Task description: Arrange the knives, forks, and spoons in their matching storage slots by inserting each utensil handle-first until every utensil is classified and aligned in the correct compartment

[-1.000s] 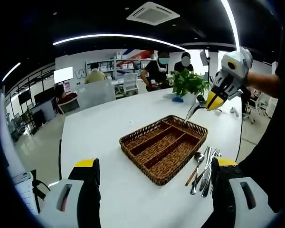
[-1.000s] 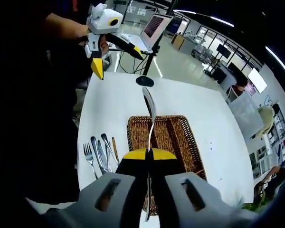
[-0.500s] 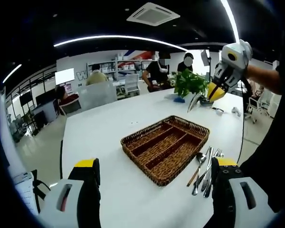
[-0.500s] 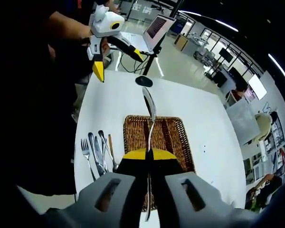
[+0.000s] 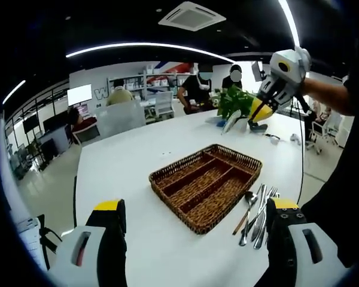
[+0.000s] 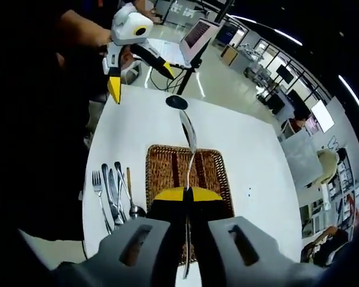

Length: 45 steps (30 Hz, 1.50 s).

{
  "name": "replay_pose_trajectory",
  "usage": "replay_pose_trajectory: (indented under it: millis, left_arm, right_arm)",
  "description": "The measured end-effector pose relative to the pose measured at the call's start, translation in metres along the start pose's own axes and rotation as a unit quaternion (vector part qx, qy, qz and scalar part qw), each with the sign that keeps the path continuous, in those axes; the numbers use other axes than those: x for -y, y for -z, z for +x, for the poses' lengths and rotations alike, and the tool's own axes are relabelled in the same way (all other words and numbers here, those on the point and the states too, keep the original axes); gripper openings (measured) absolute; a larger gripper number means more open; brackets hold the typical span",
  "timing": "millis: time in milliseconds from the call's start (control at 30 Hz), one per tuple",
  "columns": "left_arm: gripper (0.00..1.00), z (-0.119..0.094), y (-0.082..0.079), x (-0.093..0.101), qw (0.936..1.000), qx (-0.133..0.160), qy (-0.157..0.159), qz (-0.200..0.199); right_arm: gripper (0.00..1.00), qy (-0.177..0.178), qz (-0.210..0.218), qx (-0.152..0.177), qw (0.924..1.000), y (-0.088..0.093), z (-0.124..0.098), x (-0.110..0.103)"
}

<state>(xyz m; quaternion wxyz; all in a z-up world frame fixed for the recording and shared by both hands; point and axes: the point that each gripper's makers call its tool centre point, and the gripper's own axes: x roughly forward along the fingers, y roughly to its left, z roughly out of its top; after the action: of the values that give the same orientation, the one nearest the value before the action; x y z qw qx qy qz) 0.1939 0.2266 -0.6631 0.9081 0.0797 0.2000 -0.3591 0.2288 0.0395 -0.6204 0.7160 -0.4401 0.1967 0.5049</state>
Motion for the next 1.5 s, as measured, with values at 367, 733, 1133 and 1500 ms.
replay_pose_trajectory:
  millis: [367,733,1133,1500]
  left_arm:
    - [1.0,0.0,-0.002,-0.001,0.9999,-0.001,-0.012,0.007]
    - [1.0,-0.004,0.002,-0.003,0.9998,-0.006,-0.018,0.0]
    - [1.0,-0.002,0.006,0.003,0.9998,-0.009,-0.015,0.001]
    - [1.0,0.002,0.003,0.003,0.9999,-0.002,-0.014,0.003]
  right_arm:
    - [0.0,0.014,-0.026,0.003,0.9996,-0.001,0.005,0.03]
    - [0.0,0.019,-0.041,0.004,0.999,-0.005,0.012,0.047]
    - [0.0,0.035,-0.044,0.0,0.9984,-0.006,0.003,0.071]
    - [0.0,0.067,-0.053,0.005,0.9963,-0.009,0.003,0.105]
